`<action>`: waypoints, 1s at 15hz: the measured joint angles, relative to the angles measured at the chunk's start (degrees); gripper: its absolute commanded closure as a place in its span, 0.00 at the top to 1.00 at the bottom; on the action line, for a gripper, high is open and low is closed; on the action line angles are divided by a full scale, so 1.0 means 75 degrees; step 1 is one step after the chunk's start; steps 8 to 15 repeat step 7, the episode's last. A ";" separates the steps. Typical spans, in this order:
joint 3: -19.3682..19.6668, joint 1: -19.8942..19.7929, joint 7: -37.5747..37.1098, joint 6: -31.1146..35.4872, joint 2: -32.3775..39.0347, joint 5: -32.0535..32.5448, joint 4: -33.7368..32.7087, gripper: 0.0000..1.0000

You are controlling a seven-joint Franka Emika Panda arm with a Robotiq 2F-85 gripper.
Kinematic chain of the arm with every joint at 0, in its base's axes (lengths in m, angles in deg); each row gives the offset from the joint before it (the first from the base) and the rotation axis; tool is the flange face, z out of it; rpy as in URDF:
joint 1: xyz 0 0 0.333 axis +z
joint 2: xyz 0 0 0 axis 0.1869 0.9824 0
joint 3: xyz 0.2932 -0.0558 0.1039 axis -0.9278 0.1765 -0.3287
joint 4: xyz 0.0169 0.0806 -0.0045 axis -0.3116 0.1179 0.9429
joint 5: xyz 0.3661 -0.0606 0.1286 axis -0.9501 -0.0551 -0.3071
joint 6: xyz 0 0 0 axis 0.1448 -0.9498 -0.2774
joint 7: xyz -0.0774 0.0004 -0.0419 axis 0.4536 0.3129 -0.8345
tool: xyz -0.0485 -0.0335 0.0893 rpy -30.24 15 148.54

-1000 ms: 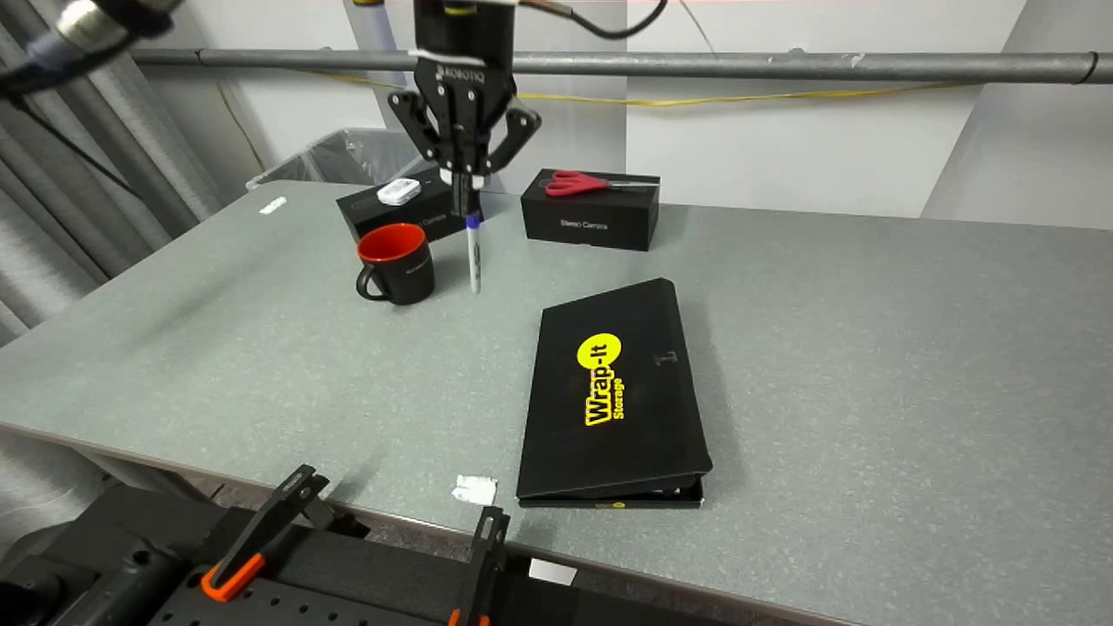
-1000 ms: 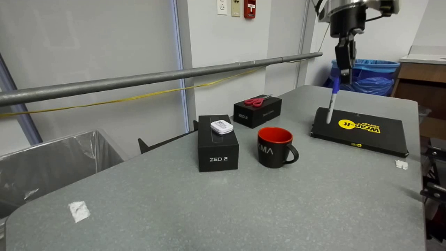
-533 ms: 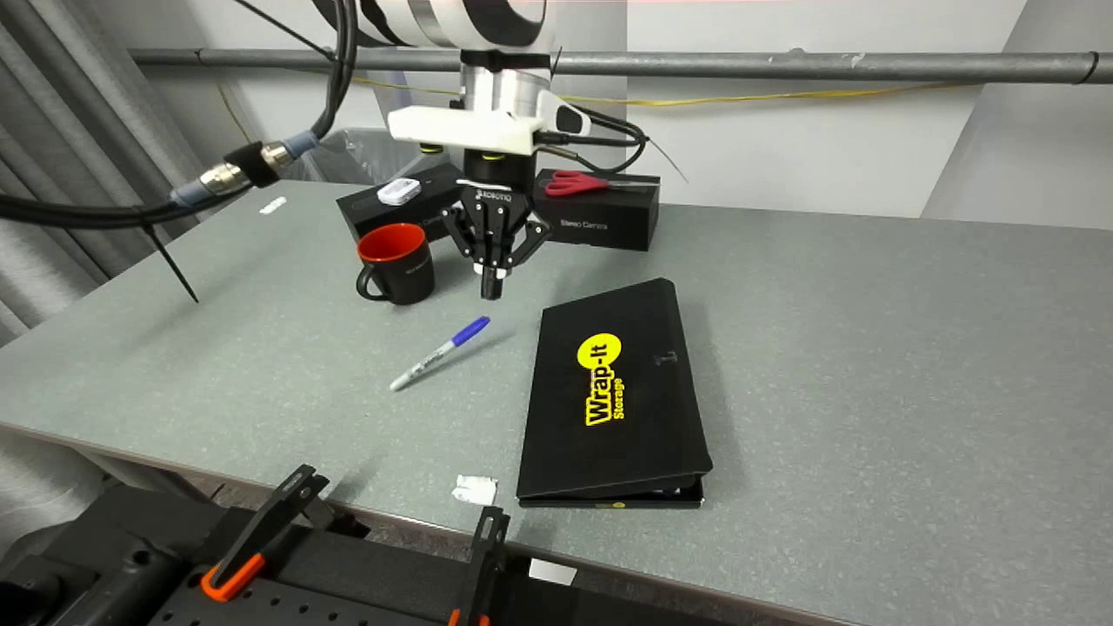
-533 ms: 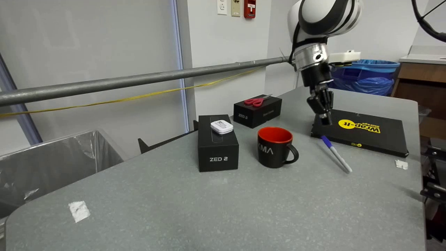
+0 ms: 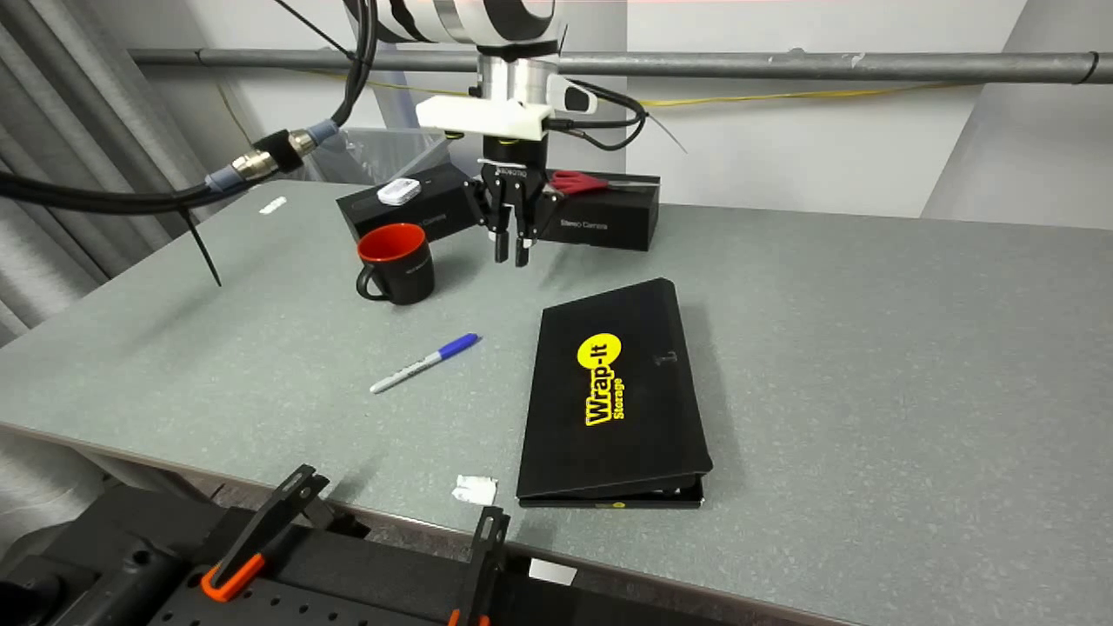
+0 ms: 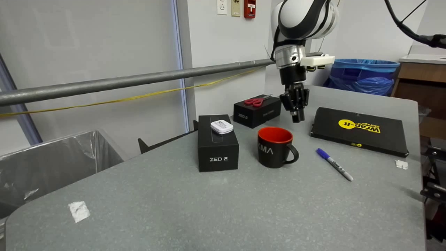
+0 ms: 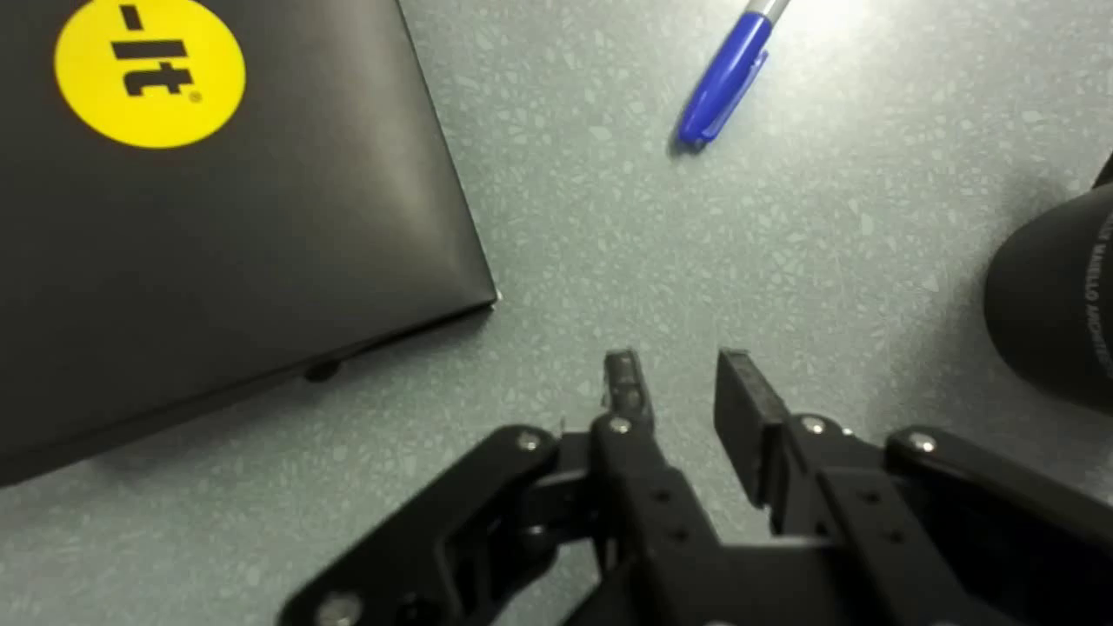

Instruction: Take the pen out of the mug and put it on the table

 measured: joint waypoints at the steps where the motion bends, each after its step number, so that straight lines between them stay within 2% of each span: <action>1: -0.0044 0.0000 0.0000 0.0000 0.0000 -0.0007 -0.0050 0.41; 15: -0.0087 0.0000 0.0000 -0.0001 0.0005 -0.0010 -0.0083 0.41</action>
